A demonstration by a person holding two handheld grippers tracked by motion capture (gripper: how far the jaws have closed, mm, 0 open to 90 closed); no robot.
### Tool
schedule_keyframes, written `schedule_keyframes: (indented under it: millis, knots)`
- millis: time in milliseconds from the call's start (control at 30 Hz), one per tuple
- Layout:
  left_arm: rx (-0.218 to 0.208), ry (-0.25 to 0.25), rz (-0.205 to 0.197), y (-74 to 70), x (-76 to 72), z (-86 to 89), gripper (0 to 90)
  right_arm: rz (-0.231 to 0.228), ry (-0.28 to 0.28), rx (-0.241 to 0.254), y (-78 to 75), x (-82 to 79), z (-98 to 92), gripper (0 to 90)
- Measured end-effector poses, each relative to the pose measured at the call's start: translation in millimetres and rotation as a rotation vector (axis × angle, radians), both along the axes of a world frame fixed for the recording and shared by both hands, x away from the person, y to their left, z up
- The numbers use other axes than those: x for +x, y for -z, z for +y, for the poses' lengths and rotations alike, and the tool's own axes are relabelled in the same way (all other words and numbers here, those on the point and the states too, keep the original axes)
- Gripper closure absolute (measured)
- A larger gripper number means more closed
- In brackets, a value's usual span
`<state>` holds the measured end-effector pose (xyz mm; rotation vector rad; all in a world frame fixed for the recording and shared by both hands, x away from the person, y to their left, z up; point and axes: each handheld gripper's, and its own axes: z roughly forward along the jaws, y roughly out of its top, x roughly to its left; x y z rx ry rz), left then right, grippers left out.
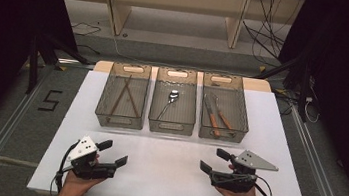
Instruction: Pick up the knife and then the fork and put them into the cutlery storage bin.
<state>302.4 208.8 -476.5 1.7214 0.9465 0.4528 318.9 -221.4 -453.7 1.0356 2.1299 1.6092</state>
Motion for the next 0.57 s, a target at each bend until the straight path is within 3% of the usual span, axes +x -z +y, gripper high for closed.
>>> schedule_keyframes:
  millis: [567]
  knots:
    - [-0.001, 0.003, 0.001, 0.1, 0.4, -0.2, 18.2, -0.014, 0.028, 0.001, 7.2, -5.3, -9.1, 20.1]
